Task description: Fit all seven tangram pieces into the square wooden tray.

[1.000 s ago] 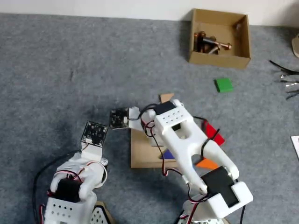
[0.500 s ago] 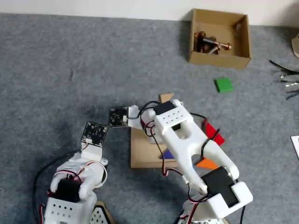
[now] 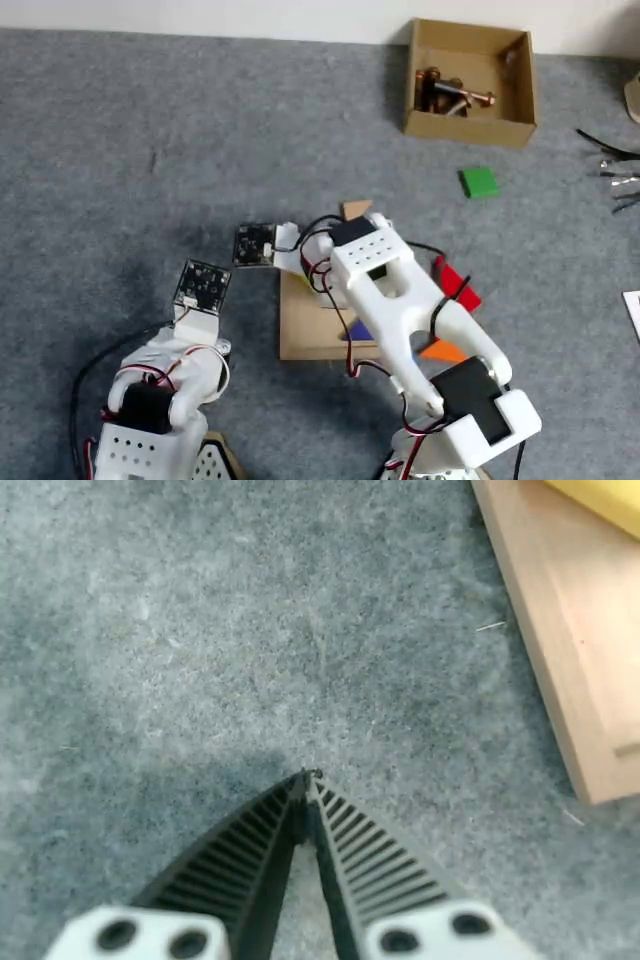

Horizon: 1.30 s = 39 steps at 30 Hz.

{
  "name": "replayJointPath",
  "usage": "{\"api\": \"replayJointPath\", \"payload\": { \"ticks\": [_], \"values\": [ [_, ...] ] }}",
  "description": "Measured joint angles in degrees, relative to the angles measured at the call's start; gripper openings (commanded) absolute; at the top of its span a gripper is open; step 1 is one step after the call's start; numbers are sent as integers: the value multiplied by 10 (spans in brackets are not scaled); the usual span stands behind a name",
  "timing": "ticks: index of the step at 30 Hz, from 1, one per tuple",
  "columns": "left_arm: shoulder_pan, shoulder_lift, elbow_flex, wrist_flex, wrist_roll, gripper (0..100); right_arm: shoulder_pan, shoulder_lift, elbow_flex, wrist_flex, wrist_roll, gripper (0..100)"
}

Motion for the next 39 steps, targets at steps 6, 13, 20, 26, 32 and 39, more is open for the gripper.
{"api": "replayJointPath", "payload": {
  "ticks": [6, 13, 20, 26, 32, 39],
  "values": [
    [0, 0, 0, 0, 0, 5, -12, 0, 0, 0, -59, 128],
    [0, 0, 0, 0, 0, 5, -23, 0, 0, -11, -120, 22],
    [0, 0, 0, 0, 0, 5, -32, 0, 37, -99, -127, 5],
    [0, 0, 0, 0, 0, 5, -49, 0, 88, -165, -127, 5],
    [0, 0, 0, 0, 0, 5, -49, 0, 97, -186, -128, 5],
    [0, 0, 0, 0, 0, 5, -30, 0, 97, -187, -128, 5]
  ]
}}
